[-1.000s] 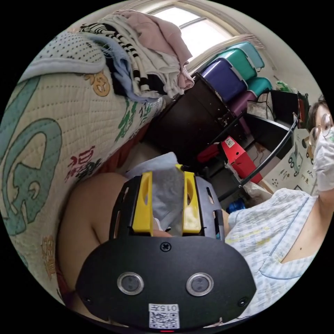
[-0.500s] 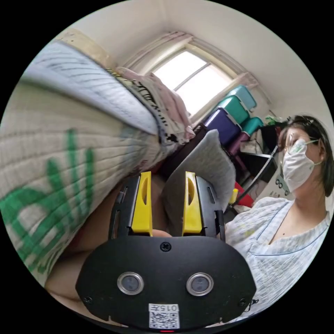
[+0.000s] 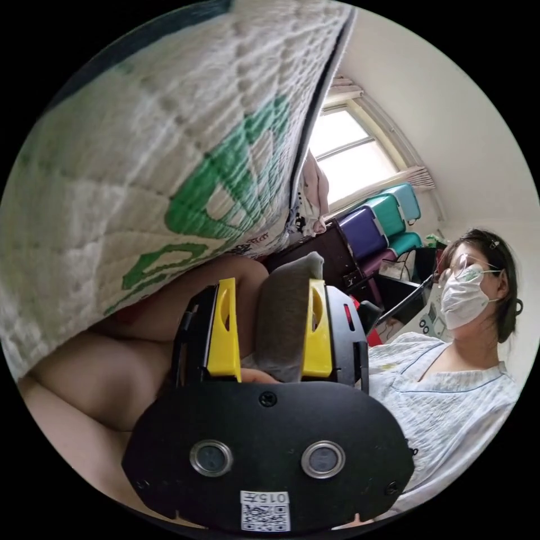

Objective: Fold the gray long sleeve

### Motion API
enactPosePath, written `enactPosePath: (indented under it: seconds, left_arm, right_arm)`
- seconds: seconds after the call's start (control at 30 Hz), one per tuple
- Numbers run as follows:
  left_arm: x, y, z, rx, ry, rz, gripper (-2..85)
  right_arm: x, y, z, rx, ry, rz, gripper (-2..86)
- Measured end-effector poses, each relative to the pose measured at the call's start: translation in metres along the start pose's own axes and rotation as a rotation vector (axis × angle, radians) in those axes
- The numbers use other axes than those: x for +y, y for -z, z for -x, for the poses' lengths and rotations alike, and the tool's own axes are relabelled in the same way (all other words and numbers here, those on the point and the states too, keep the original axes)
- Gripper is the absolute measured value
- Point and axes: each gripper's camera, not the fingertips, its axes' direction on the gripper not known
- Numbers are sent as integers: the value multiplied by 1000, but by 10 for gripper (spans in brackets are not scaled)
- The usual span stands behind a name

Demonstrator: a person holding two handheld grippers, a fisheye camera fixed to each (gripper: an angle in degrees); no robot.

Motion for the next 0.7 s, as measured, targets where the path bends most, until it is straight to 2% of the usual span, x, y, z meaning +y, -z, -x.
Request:
enactPosePath:
  seconds: [0.13,0.3,0.37,0.47,0.57,0.63,0.67,0.7]
  left_arm:
    - [17,14,-8,21,-23,11,176]
    - [21,-20,-17,13,-60,71,179]
    - [22,-35,-7,-12,-35,51,160]
    - [23,-62,6,3,-46,68,76]
    - [25,-65,8,-95,-59,66,58]
    - [28,-61,9,-136,-80,78,51]
    - [29,-61,10,-141,-86,81,49]
    - [31,-59,11,-154,-94,86,47]
  right_arm:
    - [-4,1,4,46,82,40,34]
    - [-18,-6,-23,-7,19,48,32]
    - [-25,-7,-25,3,37,50,32]
    - [-35,3,-33,59,80,72,32]
    - [-30,59,-75,-65,-6,-115,22]
    - [-4,128,-139,-188,-94,-384,42]
    - [5,143,-159,-184,-143,-436,42]
    - [22,170,-203,-129,-309,-494,42]
